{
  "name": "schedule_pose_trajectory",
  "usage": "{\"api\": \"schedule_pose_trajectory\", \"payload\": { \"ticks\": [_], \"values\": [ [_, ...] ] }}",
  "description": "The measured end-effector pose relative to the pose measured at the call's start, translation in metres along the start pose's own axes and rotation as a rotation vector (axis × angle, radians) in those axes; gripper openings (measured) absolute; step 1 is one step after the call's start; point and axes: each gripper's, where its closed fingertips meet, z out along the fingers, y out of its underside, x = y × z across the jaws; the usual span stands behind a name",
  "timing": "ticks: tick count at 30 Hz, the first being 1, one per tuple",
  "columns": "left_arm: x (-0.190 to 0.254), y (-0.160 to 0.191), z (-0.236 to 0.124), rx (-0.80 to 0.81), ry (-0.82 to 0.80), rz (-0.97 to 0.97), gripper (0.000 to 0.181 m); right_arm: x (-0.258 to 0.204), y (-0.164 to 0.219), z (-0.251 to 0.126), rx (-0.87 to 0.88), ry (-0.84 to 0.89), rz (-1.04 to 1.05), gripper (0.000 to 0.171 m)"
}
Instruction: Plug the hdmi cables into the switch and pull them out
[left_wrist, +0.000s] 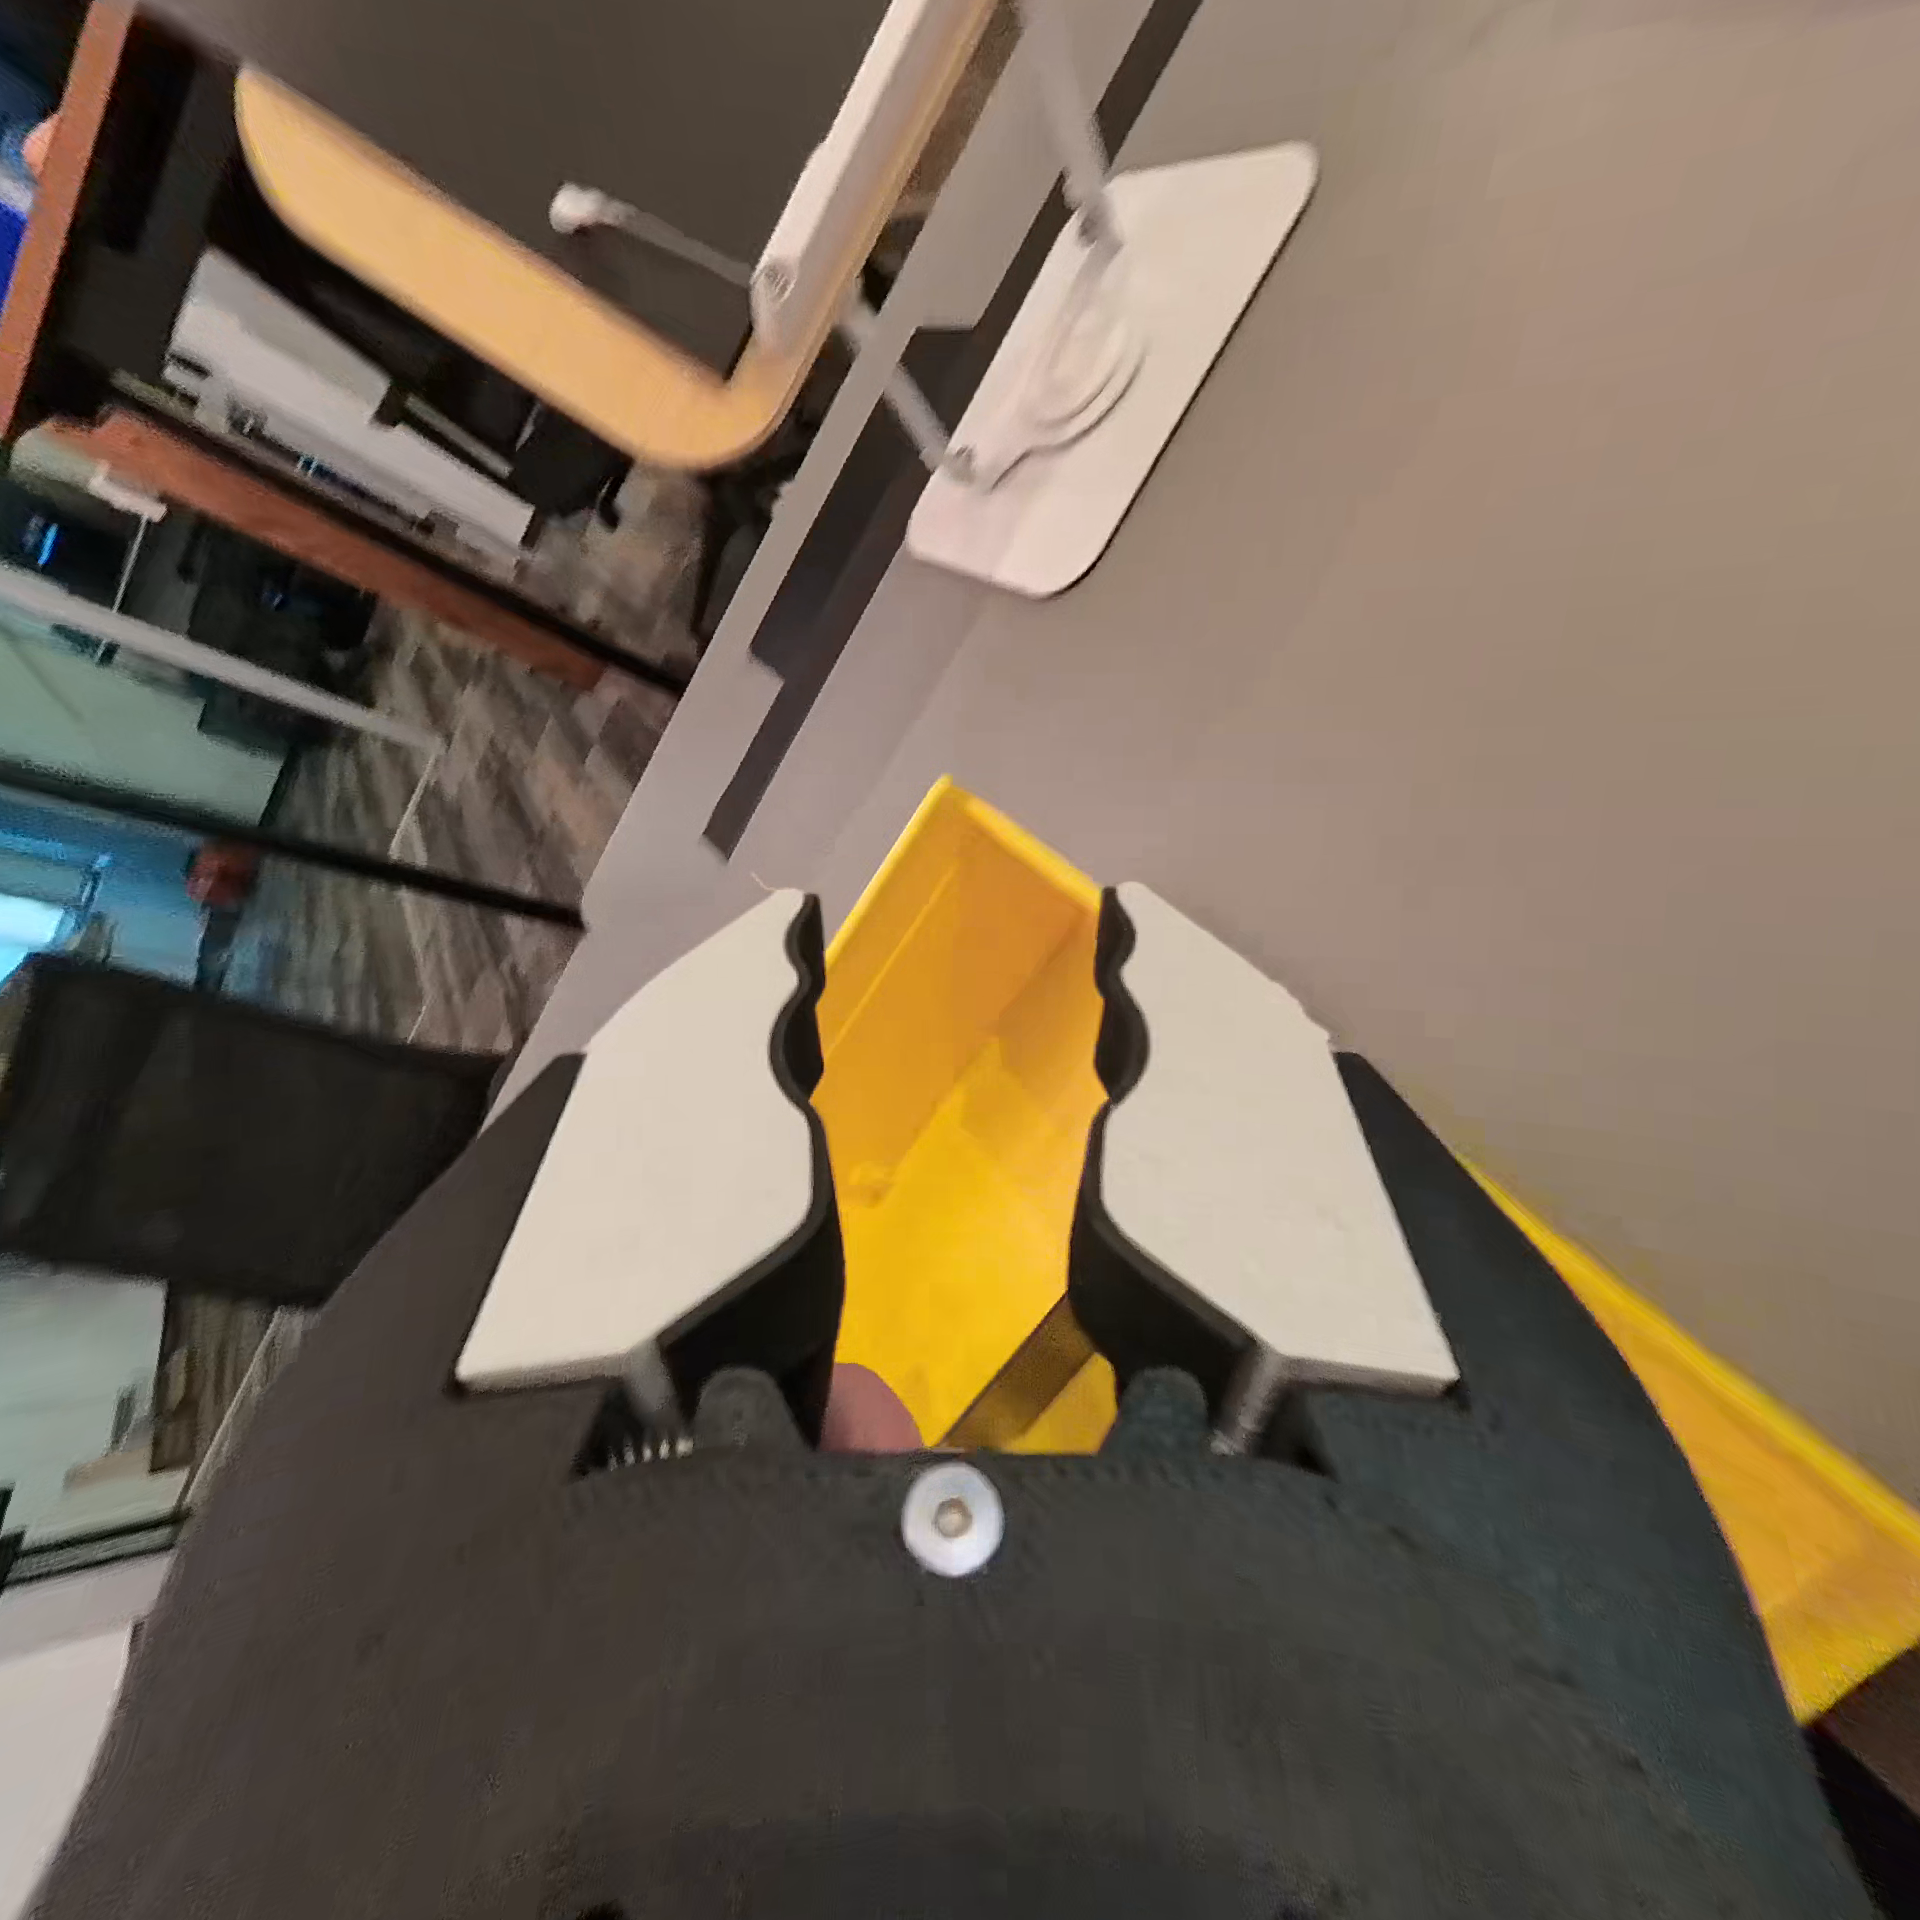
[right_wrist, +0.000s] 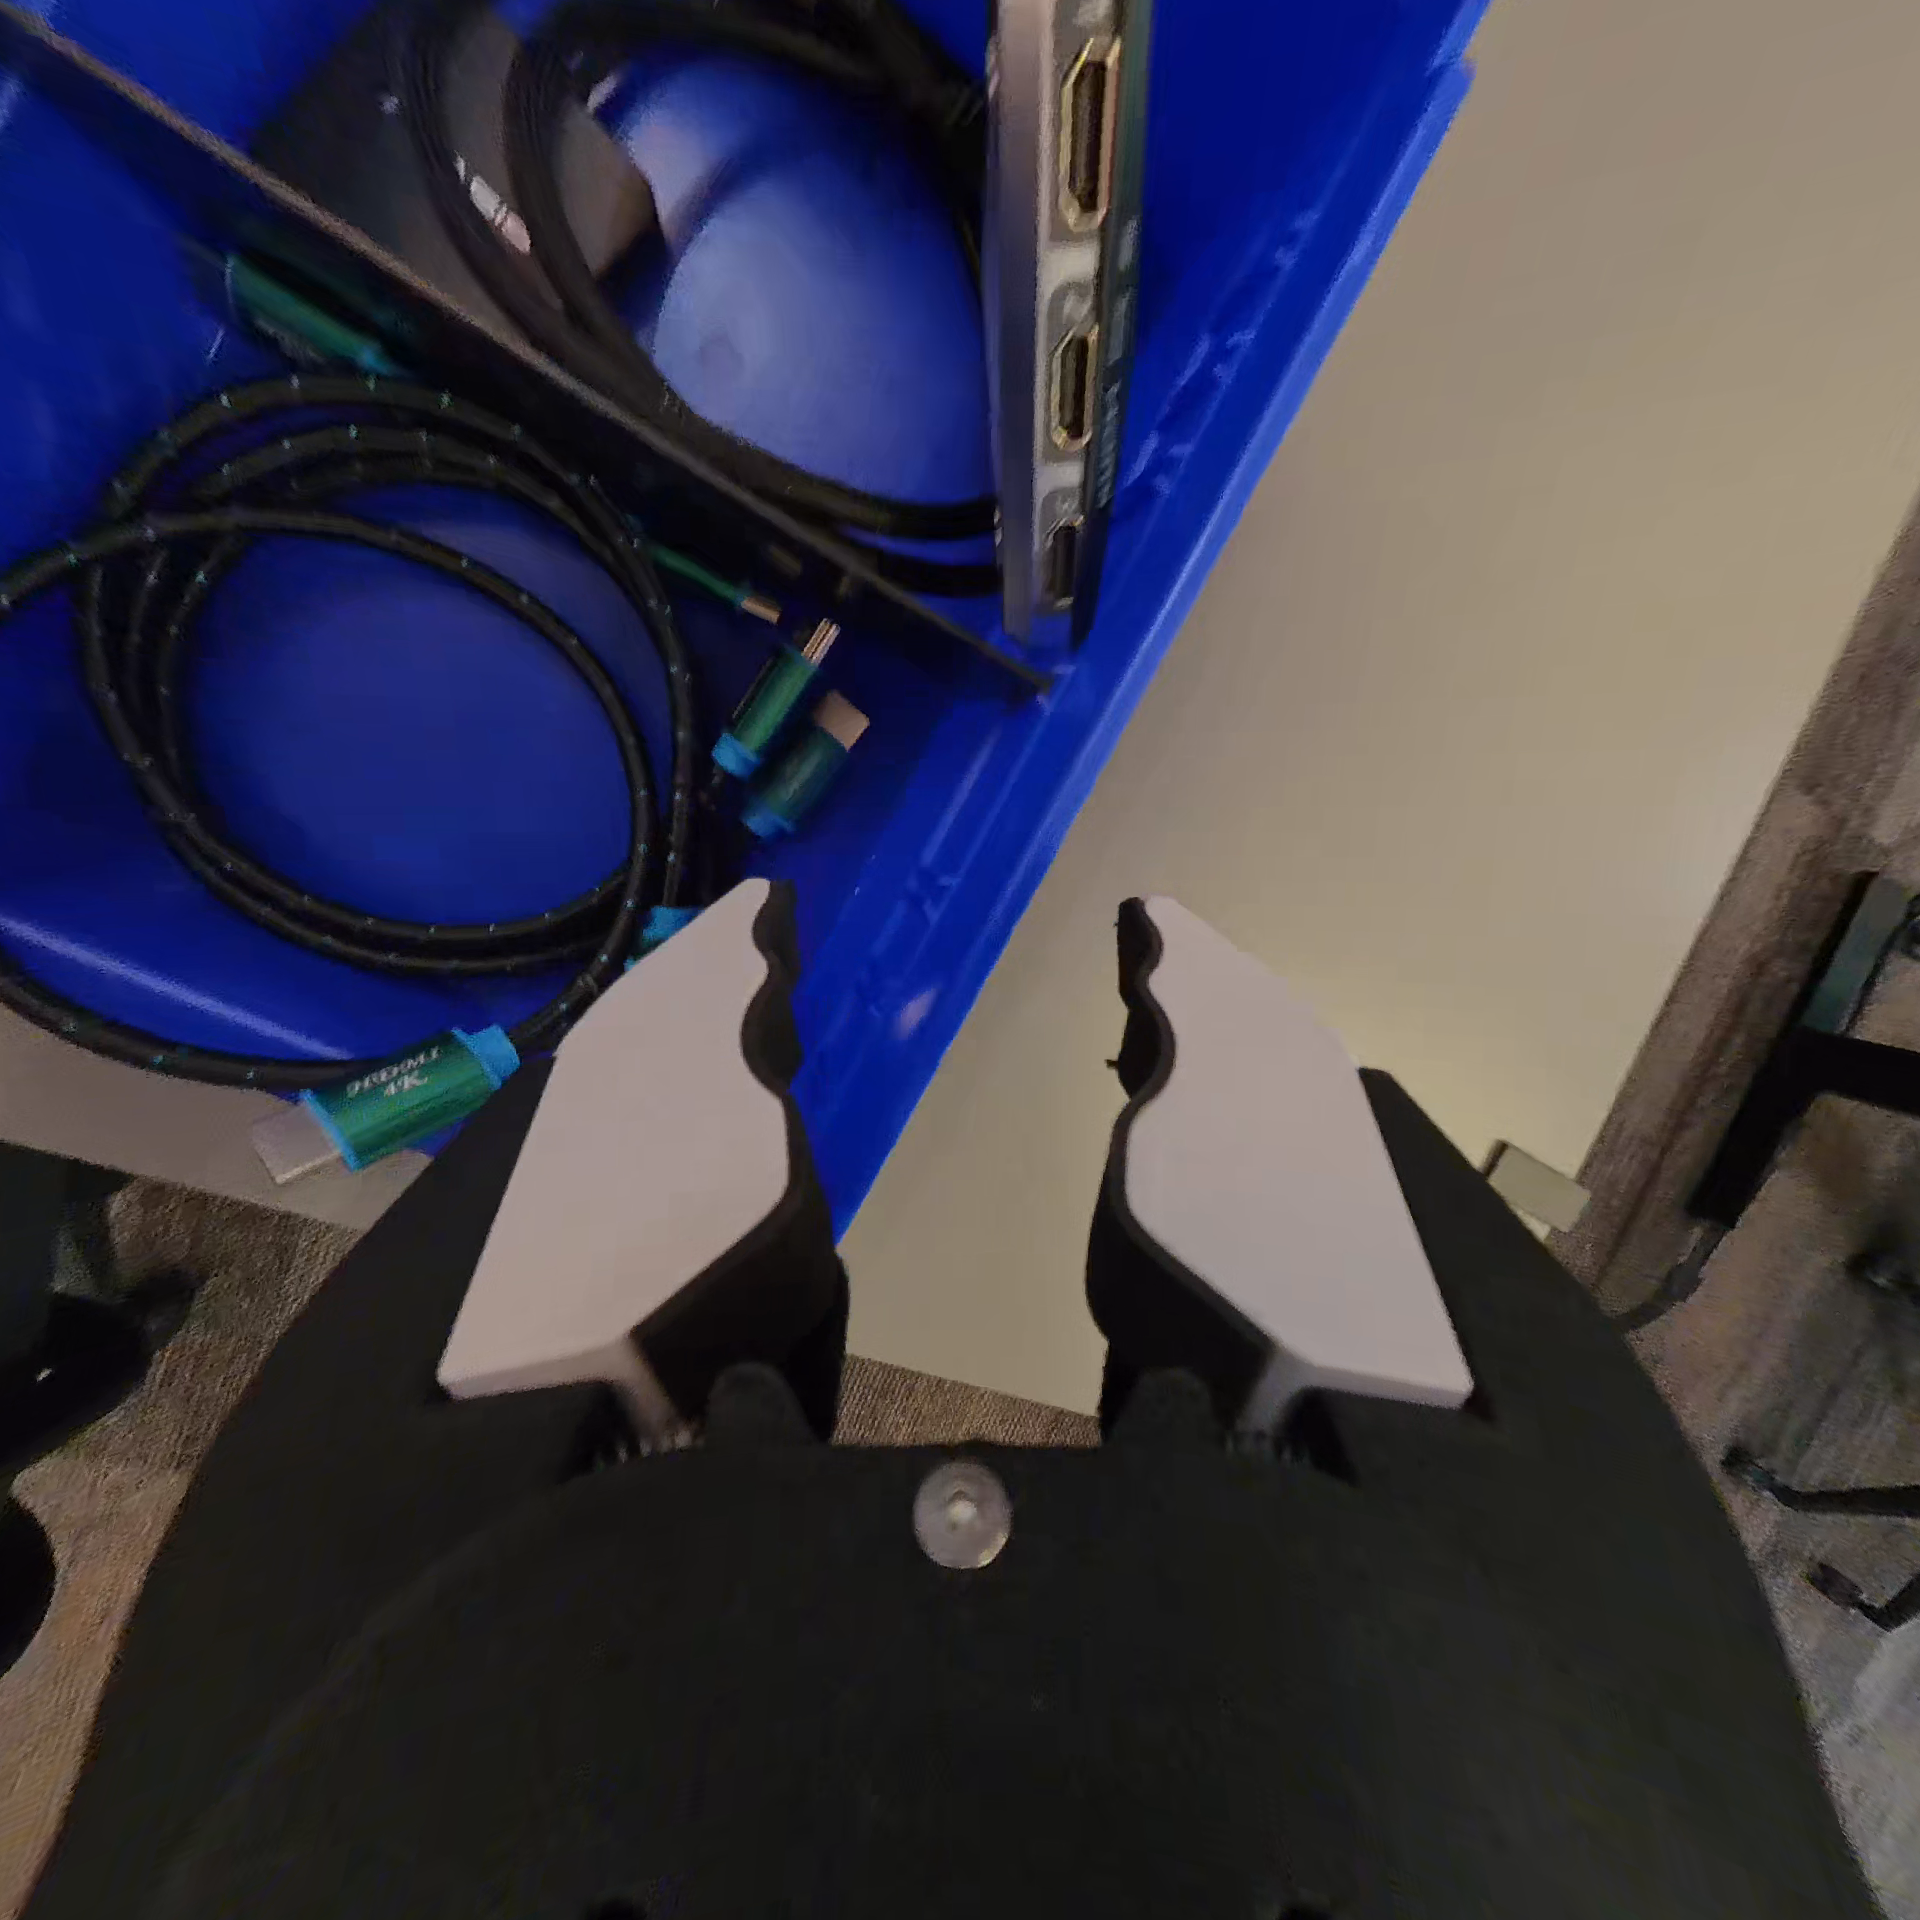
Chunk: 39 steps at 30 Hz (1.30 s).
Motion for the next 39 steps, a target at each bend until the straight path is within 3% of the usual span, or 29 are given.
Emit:
{"api": "schedule_pose_trajectory", "payload": {
  "ticks": [6,11,17,21,26,30,39],
  "values": [
    [-0.03,0.098,-0.025,-0.231,-0.108,-0.111,0.051,-0.011,0.013,0.011,-0.014,-0.098,-0.001,0.046],
    [-0.026,0.179,-0.046,-0.404,-0.125,-0.312,0.057,-0.017,0.01,0.013,0.011,-0.17,0.04,0.044],
    [-0.021,0.236,-0.068,-0.528,-0.143,-0.449,0.058,-0.022,0.013,0.018,-0.034,-0.17,0.036,0.048],
    [-0.002,0.248,-0.058,-0.526,-0.05,-0.523,0.054,-0.021,0.013,0.019,-0.038,-0.168,0.042,0.047],
    [0.014,0.254,-0.039,-0.543,-0.005,-0.562,0.024,-0.021,0.012,0.021,-0.027,-0.137,0.027,0.047],
    [0.018,0.245,-0.036,-0.434,0.075,-0.764,0.007,-0.028,0.007,0.021,0.007,-0.155,0.028,0.047],
    [0.015,0.235,-0.034,-0.319,0.088,-0.888,0.006,-0.06,-0.016,0.022,0.105,-0.204,0.038,0.036]
  ]
}}
